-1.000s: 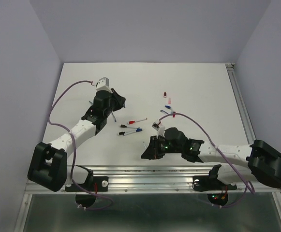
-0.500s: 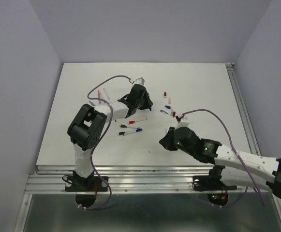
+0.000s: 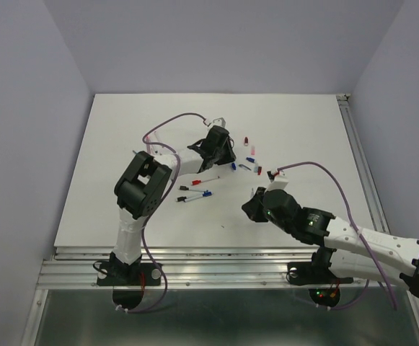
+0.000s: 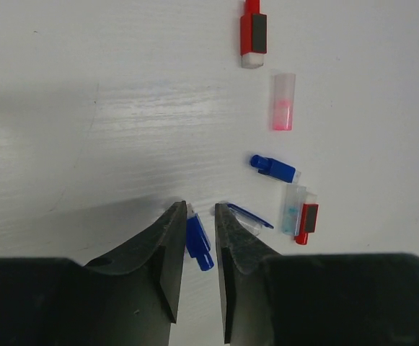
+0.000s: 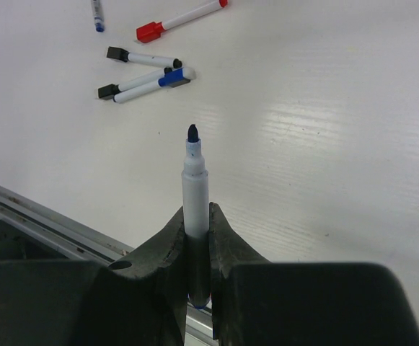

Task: Open the pen caps

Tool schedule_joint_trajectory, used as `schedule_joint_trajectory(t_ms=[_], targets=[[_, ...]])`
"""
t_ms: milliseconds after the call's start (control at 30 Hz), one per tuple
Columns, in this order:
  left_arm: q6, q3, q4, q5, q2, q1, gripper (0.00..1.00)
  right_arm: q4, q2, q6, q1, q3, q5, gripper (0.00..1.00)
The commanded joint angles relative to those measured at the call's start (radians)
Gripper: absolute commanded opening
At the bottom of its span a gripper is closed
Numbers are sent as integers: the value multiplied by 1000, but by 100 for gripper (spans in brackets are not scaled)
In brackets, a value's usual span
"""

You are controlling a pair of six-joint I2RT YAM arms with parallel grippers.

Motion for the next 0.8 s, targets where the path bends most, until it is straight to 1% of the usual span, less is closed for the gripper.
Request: schedule_joint_trajectory(t_ms=[0, 33, 67, 100, 133, 167, 233, 267, 333, 367, 433, 467, 500, 533, 600, 667, 700, 767], targets=[[-6, 46, -17, -6, 1, -8, 34, 27, -1, -18, -8, 17, 33, 1], [-6, 43, -17, -2, 1, -9, 34, 27, -4, -18, -7, 17, 34, 1], [-6, 40, -17, 0, 0, -10, 37, 27, -4, -18, -10, 16, 33, 1], [-5, 39, -17, 0, -10, -11, 37, 30, -1, -18, -8, 17, 33, 1], [-3, 34, -17, 0, -16, -11, 40, 30, 0, -21, -10, 19, 33, 1], [-2, 31, -17, 0, -25, -11, 45, 30, 4, -21, -11, 23, 33, 1], [10, 17, -18, -2, -59, -11, 49, 33, 8, -23, -10, 25, 24, 1], [13, 13, -18, 0, -74, -10, 52, 36, 11, -24, -11, 26, 19, 1], [30, -4, -20, 0, -123, -10, 53, 50, 19, -29, -10, 26, 5, 1], [35, -13, -23, -2, -141, -10, 59, 56, 22, -34, -13, 30, -2, 1], [44, -24, -53, -11, -203, -2, 67, 76, 40, -41, -14, 36, -24, 1], [46, -35, -61, -20, -227, 1, 81, 84, 48, -46, -14, 39, -30, 1], [46, -65, -70, -44, -256, 7, 88, 93, 59, -58, -17, 43, -41, 1], [38, -82, -90, -60, -314, 21, 99, 113, 80, -66, -17, 56, -64, 1], [26, -137, -125, -118, -378, 38, 99, 125, 106, -83, -21, 68, -85, 1], [12, -180, -190, -161, -479, 63, 99, 156, 148, -109, -30, 89, -120, 1], [-15, -229, -242, -222, -549, 67, 99, 186, 164, -122, -42, 106, -163, 1], [-43, -280, -291, -282, -626, 69, 99, 210, 236, -142, -62, 132, -232, 1]])
